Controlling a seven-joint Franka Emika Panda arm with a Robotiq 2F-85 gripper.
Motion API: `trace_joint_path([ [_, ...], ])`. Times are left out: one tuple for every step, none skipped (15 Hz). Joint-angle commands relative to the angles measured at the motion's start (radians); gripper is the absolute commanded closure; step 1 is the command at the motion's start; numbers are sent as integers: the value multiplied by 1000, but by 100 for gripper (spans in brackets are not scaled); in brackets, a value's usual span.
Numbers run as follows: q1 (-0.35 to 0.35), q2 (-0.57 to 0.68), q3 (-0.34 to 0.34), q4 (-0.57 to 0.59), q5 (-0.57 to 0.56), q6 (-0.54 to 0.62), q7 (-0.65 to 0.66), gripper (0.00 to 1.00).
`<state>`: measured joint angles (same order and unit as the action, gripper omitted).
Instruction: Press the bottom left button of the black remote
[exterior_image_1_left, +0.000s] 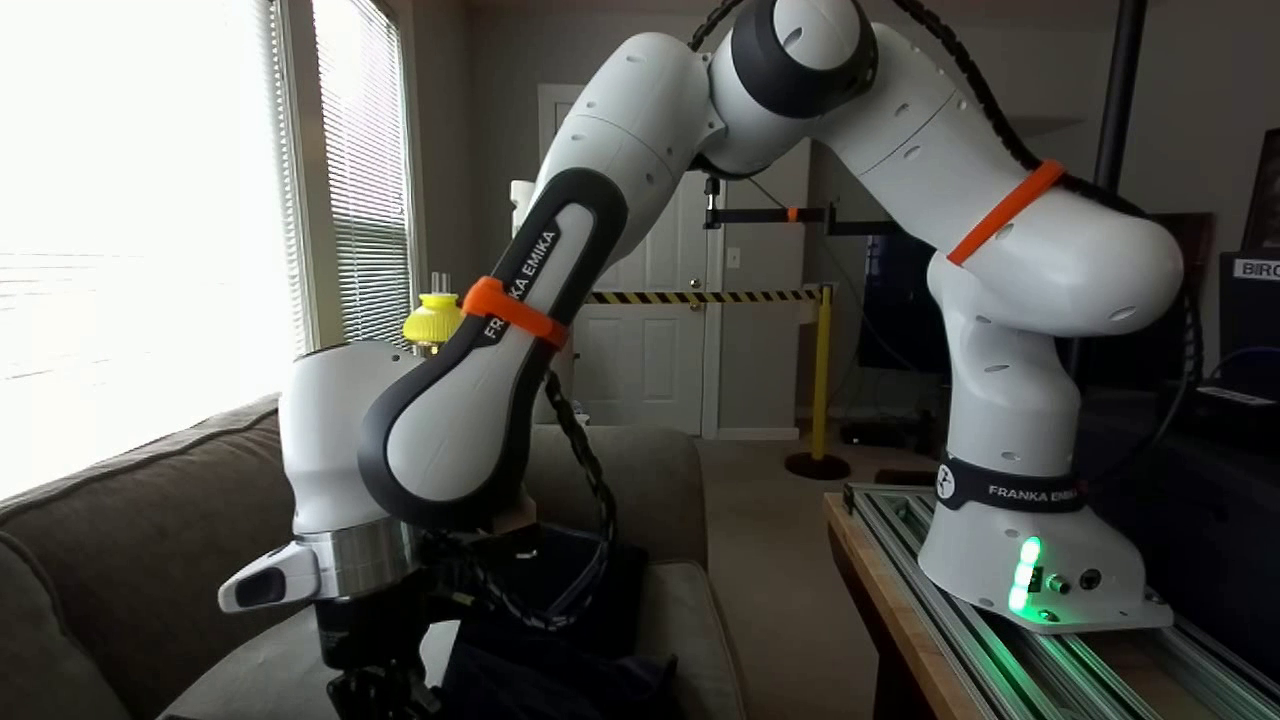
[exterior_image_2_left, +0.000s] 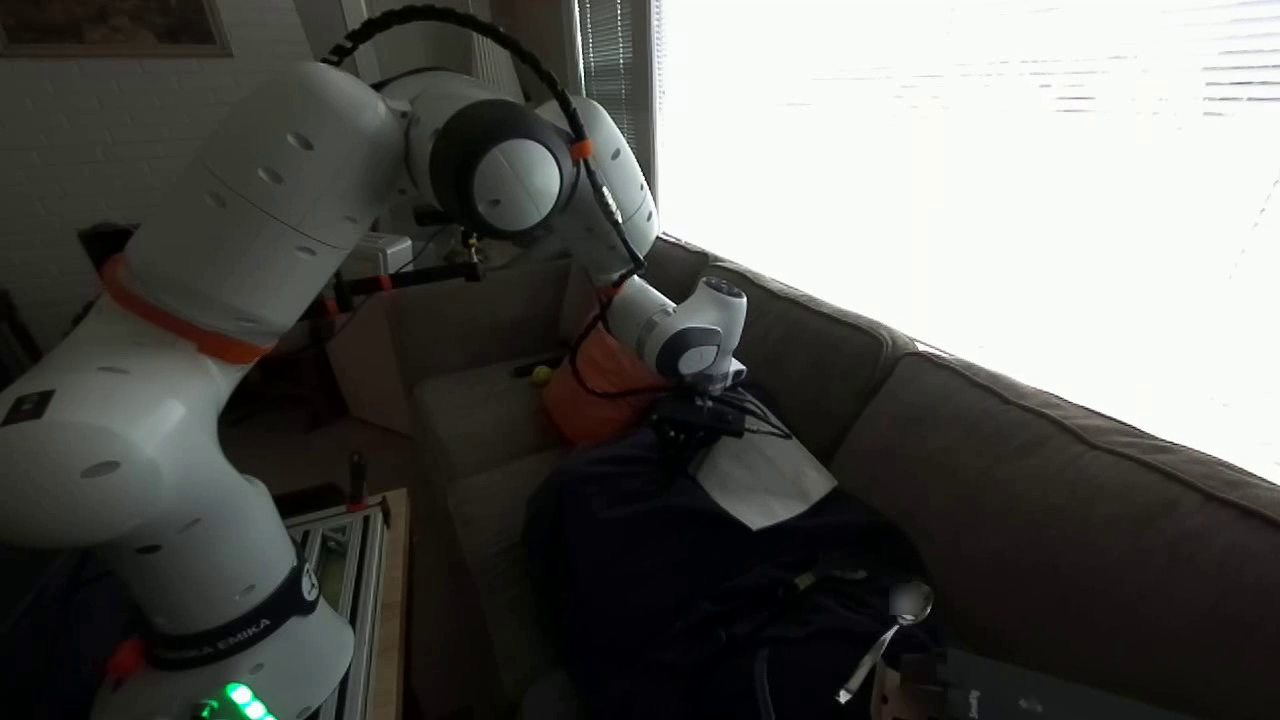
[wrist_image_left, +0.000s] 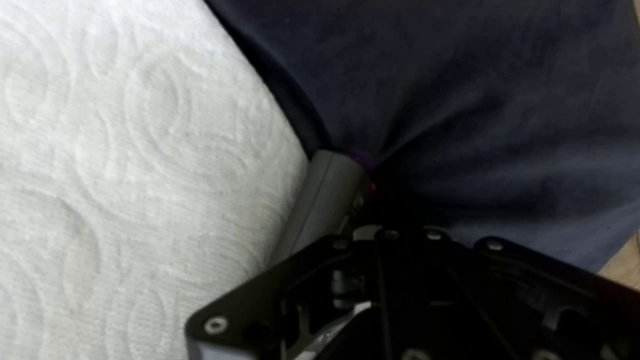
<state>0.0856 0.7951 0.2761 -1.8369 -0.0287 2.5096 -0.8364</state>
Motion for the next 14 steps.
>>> trace_joint_path([
  [34,-81,-28,-61,-59,14,68,100],
  [42,-107,-33,-81,-73,18,86,100],
  [49,-129,-35,-96,-85,10,105,100],
  [56,-147,-39,-111,-96,11,123,100],
  [59,-163,-40,-124,-105,12,137,100],
  [62,-179,-40,-140,-112,16,152,100],
  [63,-195,-40,-153,-117,20,165,100],
  [68,-211,-43,-168,-125,21,179,100],
  [71,-231,-45,-183,-132,16,193,100],
  [76,-252,-51,-199,-144,11,212,100],
  [77,-276,-55,-216,-154,1,228,100],
  [78,-309,-59,-239,-164,-10,246,100],
  [71,-352,-57,-269,-163,-26,260,100],
  [59,-406,-48,-303,-153,-31,268,74],
])
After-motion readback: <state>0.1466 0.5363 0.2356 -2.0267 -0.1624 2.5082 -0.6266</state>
